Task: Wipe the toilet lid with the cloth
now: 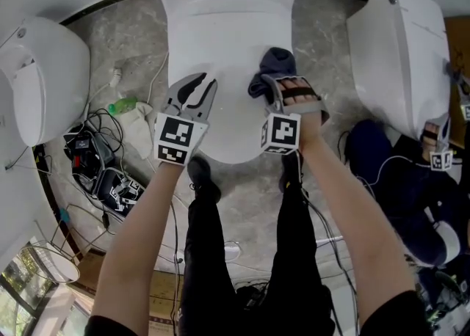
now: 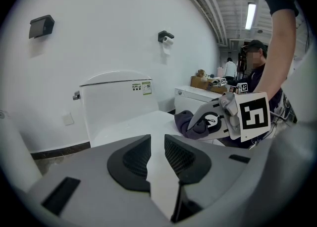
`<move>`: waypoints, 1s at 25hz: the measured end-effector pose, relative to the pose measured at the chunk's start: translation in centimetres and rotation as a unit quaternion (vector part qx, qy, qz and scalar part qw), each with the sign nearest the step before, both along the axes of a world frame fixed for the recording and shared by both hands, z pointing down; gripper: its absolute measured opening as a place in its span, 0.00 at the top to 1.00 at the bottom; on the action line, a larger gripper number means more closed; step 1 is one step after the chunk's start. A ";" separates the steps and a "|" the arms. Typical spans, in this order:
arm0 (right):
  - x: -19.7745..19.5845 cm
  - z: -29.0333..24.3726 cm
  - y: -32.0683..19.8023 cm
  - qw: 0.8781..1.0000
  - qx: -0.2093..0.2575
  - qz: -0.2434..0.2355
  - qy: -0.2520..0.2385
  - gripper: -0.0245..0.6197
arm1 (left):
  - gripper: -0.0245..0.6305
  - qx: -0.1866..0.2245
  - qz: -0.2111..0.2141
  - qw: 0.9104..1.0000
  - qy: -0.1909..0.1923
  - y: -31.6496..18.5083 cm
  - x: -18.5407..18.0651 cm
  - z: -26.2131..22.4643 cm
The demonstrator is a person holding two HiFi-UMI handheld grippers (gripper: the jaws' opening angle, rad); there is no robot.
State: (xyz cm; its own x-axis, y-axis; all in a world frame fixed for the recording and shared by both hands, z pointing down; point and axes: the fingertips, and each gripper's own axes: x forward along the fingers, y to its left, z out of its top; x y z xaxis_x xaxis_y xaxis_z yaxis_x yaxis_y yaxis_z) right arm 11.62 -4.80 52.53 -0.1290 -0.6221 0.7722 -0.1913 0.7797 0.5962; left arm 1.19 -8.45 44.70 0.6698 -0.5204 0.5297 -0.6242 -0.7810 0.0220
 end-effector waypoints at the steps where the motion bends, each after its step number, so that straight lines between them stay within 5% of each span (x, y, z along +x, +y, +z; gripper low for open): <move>1: -0.1 0.0 0.4 1.000 -0.001 0.001 0.000 0.82 | 0.82 0.000 0.001 1.000 0.001 0.2 0.0 0.0; 12: -0.6 0.5 5.1 1.000 -0.011 0.009 0.010 0.82 | 0.82 0.001 0.036 0.999 -0.004 2.2 0.1 -0.2; 18: -1.5 0.9 7.5 1.000 -0.006 0.002 -0.006 0.82 | 0.82 0.000 -0.009 1.000 0.007 4.0 -1.5 -0.3; 25: -1.7 0.9 10.5 1.000 -0.022 0.010 -0.013 0.82 | 0.82 0.001 0.019 1.000 0.009 5.4 -0.4 1.9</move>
